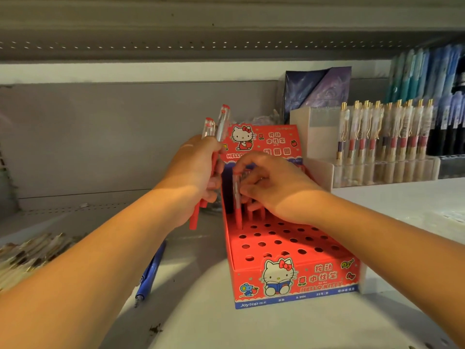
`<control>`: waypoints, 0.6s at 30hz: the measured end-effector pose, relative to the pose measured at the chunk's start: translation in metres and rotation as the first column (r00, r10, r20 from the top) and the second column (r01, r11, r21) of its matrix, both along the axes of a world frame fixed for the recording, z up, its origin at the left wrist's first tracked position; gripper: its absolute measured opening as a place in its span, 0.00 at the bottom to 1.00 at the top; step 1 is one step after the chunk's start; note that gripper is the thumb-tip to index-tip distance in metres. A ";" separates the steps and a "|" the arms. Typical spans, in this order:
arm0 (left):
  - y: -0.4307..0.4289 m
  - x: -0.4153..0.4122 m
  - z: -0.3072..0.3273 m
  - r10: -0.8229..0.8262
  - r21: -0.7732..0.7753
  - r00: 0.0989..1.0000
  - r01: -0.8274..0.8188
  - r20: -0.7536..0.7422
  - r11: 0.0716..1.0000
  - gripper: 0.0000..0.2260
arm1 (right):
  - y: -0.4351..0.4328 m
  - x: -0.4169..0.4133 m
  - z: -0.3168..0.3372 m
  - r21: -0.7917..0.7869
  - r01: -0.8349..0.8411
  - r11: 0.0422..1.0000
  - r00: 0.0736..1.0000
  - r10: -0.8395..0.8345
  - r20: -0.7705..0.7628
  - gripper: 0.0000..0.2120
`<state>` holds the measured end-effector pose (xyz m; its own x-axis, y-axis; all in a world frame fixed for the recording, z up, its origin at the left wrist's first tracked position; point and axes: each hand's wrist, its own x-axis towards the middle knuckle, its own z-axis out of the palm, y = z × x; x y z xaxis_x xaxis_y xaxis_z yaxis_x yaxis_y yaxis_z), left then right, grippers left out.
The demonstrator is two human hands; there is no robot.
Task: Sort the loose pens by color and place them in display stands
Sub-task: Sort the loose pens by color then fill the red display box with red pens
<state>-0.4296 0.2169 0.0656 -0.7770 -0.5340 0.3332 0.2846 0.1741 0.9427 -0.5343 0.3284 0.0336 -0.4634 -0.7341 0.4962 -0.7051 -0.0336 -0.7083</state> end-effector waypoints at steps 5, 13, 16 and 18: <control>-0.001 -0.004 -0.005 -0.069 -0.067 0.988 0.060 -0.139 0.996 0.07 | 0.006 0.000 0.008 -0.038 0.037 0.999 0.997 -0.039 -0.071 0.13; 0.001 -0.003 -0.011 -0.207 -0.208 0.961 0.168 -0.182 0.964 0.07 | 0.009 0.000 0.018 -0.235 -0.064 0.970 0.992 0.088 0.093 0.10; 0.002 0.000 -0.013 -0.255 -0.246 0.957 0.216 -0.140 0.945 0.06 | 0.008 0.001 0.023 -0.402 -0.125 0.907 0.947 0.230 0.225 0.09; 0.004 0.001 -0.016 -0.270 -0.279 0.959 0.236 -0.089 0.931 0.05 | 0.009 0.000 0.023 -0.458 -0.125 0.880 0.937 0.257 0.237 0.07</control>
<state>-0.4290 0.2209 0.0500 -0.8183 -0.2054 0.5368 0.4633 0.3171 0.8275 -0.5339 0.3375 0.0569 -0.5042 -0.5673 0.6511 -0.4251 -0.4932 -0.7590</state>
